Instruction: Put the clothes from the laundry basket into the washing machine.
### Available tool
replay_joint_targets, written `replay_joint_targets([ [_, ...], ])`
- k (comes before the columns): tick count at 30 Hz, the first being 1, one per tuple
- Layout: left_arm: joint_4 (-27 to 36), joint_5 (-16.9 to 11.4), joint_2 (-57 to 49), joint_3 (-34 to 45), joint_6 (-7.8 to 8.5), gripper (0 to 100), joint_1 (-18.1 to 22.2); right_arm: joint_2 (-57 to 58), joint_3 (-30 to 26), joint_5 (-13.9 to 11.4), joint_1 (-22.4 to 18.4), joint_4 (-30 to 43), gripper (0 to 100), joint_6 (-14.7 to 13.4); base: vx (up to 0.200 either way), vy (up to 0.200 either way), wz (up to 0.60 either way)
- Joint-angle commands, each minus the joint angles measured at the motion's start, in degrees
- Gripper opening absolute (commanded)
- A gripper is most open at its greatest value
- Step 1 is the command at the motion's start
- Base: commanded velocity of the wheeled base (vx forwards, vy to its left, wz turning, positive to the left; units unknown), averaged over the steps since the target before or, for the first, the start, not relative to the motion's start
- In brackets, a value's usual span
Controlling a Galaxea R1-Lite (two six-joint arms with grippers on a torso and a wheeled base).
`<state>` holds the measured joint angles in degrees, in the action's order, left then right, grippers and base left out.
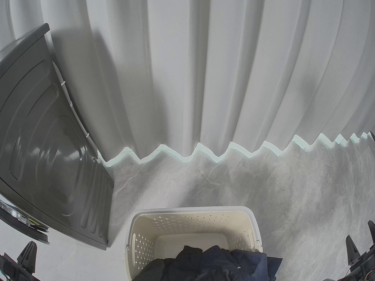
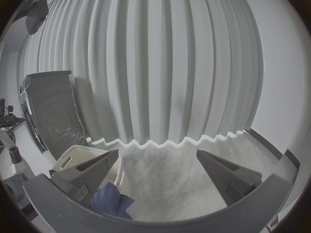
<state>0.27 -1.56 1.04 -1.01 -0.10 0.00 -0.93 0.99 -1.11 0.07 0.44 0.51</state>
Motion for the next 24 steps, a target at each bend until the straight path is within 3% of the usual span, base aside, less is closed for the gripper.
replay_joint_targets([
  [1,0.0,0.0,-1.0,0.9,0.01,0,0.0,0.6,-0.8,0.0,0.0,0.0,100,0.0,0.0,0.0,0.0],
  [24,0.0,0.0,-1.0,0.9,0.1,0,0.0,0.6,-0.8,0.0,0.0,0.0,100,0.0,0.026,0.0,0.0],
])
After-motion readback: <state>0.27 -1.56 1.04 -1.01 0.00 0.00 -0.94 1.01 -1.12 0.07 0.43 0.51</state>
